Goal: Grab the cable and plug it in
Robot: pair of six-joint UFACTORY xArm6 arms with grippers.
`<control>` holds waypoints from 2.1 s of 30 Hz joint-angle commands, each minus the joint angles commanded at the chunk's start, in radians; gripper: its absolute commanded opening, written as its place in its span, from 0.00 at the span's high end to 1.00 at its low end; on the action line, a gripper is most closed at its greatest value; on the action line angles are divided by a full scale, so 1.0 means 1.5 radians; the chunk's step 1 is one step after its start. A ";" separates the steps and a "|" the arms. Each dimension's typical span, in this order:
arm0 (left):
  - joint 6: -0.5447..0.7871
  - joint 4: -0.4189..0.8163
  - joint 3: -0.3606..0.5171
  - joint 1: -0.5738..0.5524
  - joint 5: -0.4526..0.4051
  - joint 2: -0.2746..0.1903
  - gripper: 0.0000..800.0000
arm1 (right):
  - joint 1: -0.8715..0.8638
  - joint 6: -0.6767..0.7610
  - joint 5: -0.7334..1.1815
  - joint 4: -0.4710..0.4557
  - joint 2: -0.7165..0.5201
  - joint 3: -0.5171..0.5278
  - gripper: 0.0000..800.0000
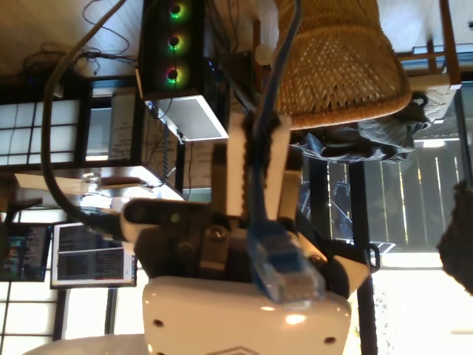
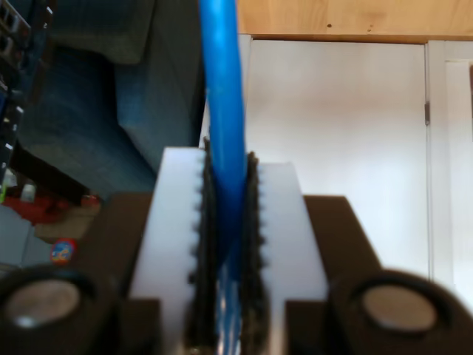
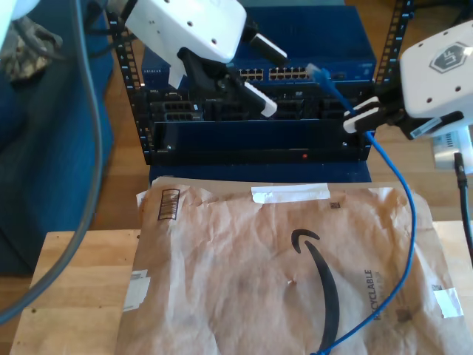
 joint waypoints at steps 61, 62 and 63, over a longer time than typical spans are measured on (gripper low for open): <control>0.017 -0.050 0.024 0.025 0.003 0.000 0.42 | 0.085 0.046 -0.054 -0.034 0.047 -0.038 0.99; 0.017 -0.050 0.024 0.025 0.003 0.000 0.42 | 0.085 0.046 -0.054 -0.035 0.047 -0.038 0.99; 0.017 -0.050 0.024 0.025 0.002 0.000 0.42 | 0.085 0.046 -0.055 -0.034 0.047 -0.038 0.99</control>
